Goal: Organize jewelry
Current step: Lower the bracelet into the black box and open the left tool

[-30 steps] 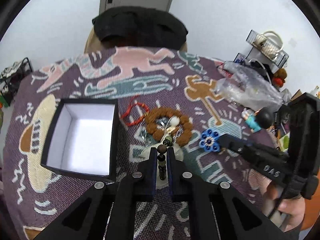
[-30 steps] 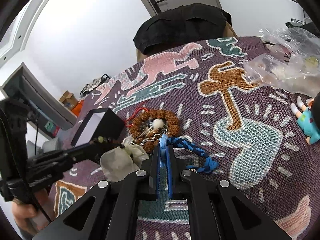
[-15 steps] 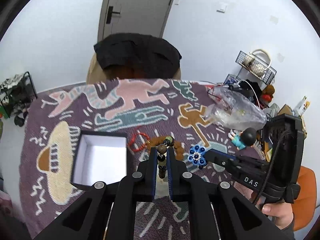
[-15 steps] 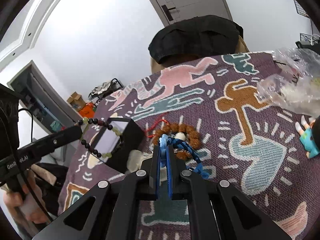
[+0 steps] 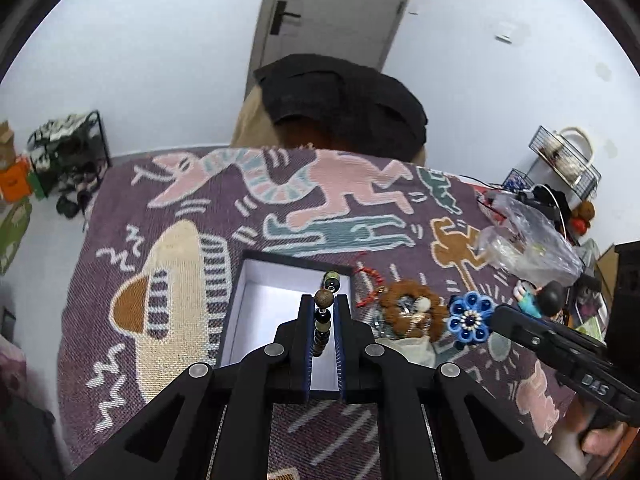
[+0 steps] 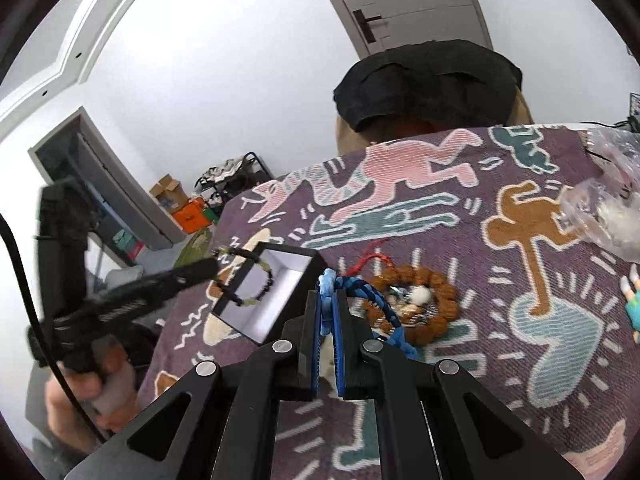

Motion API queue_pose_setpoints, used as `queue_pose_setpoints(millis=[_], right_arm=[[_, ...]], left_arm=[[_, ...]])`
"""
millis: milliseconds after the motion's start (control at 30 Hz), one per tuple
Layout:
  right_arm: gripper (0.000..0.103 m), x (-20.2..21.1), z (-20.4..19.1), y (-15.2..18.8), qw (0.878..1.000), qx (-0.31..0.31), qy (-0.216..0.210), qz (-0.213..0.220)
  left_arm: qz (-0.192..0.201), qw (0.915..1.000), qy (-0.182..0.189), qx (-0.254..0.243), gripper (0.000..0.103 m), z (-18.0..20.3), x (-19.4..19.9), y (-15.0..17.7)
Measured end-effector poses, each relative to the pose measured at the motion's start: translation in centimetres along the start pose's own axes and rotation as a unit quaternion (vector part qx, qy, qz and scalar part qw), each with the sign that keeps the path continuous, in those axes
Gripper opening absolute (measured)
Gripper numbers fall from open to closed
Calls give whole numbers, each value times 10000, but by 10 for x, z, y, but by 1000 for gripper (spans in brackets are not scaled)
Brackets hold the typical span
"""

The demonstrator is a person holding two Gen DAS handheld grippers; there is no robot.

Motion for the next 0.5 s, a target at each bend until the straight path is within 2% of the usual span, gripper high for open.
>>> queue_pose_setpoints(millis=[233,267,333,400,467,500], right_arm=[[7,-20,-25,-1,9998,-6,-143,-110],[7,-23,-29,-2,9998,1,-165,-114],[7,-29,-36,-4,9997,15,-213,-125],[7,-38,-46,-6,9995,23,-280,-143],[7,-46,-54,-8,9993,23,-341,-155],[7,-50,-57,-9,9992,15,-373,-164]], left_arm=[[-156,9993,-45,333,13,-24,-11,7],[-121,9993,-86,341,16,-27,-10,8],[-33,9992,-172,371,33,-34,-5,8],[121,9987,-237,435,64,-41,2,7],[333,9980,-284,462,71,-48,12,5],[375,9978,-313,455,72,-50,15,4]])
Point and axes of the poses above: each gripper's, at about its wrist camera, not at the fingertips, and x roughly against the way its jaws point, z to its right, y to its underside, the point moved 5 cm from there along -x, roughly the way its jaws point, and after that the axes turned 9 degrees about z, right-handed, at the moved point
